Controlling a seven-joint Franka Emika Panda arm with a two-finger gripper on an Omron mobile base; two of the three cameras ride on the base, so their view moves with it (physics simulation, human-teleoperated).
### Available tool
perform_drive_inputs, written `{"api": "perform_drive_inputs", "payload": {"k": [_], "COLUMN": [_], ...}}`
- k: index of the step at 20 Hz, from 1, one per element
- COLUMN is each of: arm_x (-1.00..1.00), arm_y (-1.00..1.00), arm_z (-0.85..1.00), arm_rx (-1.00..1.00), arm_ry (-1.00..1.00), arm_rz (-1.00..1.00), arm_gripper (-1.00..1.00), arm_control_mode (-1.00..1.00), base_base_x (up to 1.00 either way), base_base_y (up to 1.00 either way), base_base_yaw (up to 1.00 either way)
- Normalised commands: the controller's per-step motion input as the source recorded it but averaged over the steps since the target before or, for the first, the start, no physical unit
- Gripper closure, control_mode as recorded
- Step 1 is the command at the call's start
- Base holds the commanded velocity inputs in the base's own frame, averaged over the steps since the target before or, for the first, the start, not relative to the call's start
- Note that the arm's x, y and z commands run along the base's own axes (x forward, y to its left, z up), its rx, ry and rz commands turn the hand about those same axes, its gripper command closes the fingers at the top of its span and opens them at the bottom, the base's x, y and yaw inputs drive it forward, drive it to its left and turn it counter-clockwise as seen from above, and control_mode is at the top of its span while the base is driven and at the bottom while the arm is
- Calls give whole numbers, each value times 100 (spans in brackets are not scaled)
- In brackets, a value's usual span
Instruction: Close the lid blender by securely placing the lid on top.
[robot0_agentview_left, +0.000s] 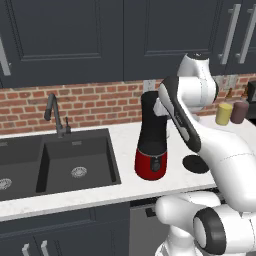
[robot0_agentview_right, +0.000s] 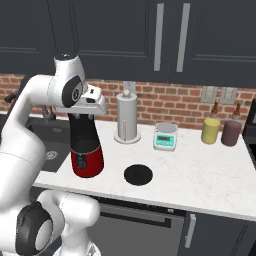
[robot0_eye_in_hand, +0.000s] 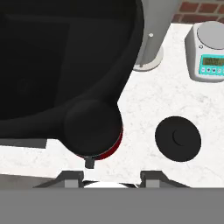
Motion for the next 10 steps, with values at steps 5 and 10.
{"api": "perform_drive_inputs", "payload": {"k": [5,10], "arm_x": [-45,-76], "arm_y": [-22,-93], "arm_z": [-1,-20], "arm_rx": [0,3], "arm_ry": [-5,-3], "arm_rz": [-2,-16], "arm_gripper": [-100,-100], "arm_control_mode": [-100,-100], "base_base_x": [0,0], "base_base_y": [0,0], "base_base_yaw": [0,0]}}
